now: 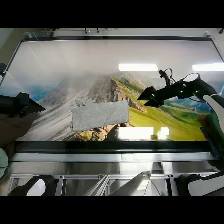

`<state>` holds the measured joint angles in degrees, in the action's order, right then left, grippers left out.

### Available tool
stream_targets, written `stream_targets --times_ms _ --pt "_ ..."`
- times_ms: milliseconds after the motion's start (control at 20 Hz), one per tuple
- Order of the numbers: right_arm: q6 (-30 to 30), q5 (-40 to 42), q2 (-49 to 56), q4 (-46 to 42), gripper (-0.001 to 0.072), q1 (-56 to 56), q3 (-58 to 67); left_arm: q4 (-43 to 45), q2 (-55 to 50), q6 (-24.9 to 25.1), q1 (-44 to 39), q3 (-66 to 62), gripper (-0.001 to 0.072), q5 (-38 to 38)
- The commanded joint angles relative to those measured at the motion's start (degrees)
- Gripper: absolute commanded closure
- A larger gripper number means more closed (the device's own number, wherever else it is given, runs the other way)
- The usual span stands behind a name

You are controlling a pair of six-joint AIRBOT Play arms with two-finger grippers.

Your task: Fold the shirts.

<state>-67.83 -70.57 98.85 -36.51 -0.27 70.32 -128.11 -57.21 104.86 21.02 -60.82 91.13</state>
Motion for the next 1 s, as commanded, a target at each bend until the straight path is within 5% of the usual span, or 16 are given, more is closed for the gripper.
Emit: stream_targets --times_ms 0,350,400,500,750,950 --pt "-1.9 2.3 3.0 -3.3 0.0043 3.8 -0.6 -2.4 0.4 -0.1 0.2 0.4 0.0688 0.4" --pt "4.6 4.2 6.9 12.4 0.0046 14.6 -0.5 -2.5 0.5 -0.1 0.2 0.4 0.0688 0.3" --pt "5.1 4.3 6.9 14.2 0.0159 15.0 -0.5 -2.6 0.5 -0.1 0.2 0.4 0.0688 0.3" --pt "6.9 3.6 6.8 17.7 0.0673 14.9 -0.5 -2.5 0.5 -0.1 0.2 0.4 0.0688 0.4" --pt "7.0 0.9 2.0 19.3 0.0698 8.3 0.5 -2.5 0.5 -0.1 0.2 0.4 0.0689 1.1" --pt "3.4 -4.2 -9.2 18.1 0.0698 -9.4 5.7 -2.4 0.5 -0.1 0.2 0.4 0.0688 1.9"
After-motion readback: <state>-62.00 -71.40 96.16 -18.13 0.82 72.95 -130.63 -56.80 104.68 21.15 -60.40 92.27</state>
